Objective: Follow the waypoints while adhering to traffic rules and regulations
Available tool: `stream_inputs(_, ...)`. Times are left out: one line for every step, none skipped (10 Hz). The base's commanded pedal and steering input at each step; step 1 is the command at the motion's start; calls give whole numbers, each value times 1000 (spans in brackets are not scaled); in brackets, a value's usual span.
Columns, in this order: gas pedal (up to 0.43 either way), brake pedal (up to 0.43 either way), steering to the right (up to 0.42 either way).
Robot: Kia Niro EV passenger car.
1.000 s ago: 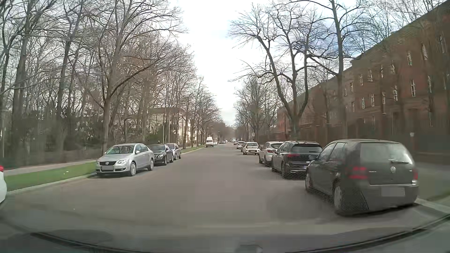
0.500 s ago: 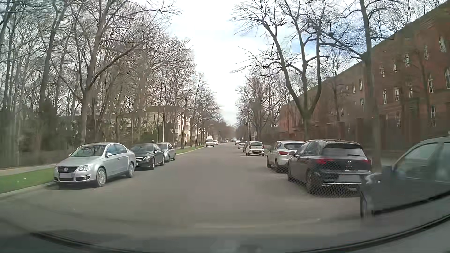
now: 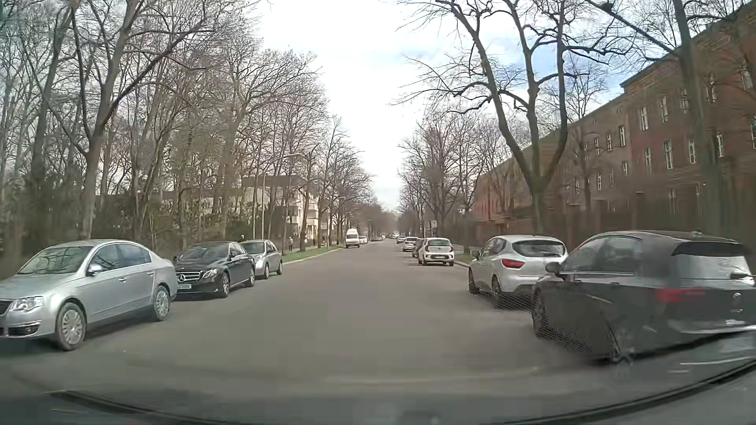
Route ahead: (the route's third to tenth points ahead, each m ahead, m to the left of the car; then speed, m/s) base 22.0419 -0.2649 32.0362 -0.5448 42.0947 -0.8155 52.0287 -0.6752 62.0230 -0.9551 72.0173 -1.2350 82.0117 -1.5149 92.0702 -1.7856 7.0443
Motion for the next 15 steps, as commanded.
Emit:
stream_inputs(0, 0, -4)
stream_inputs(0, 0, -3)
stream_inputs(0, 0, -3)
stream_inputs(0, 0, -3)
stream_inputs(0, 0, -3)
stream_inputs(0, 0, -3)
stream_inputs(0, 0, -3)
stream_inputs(0, 0, -3)
stream_inputs(0, 0, -3)
stream_inputs(0, 0, -3)
stream_inputs(0, 0, -2)
stream_inputs(0, 0, 0)
stream_inputs(0, 0, 0)
stream_inputs(0, 0, 0)
stream_inputs(0, 0, 0)
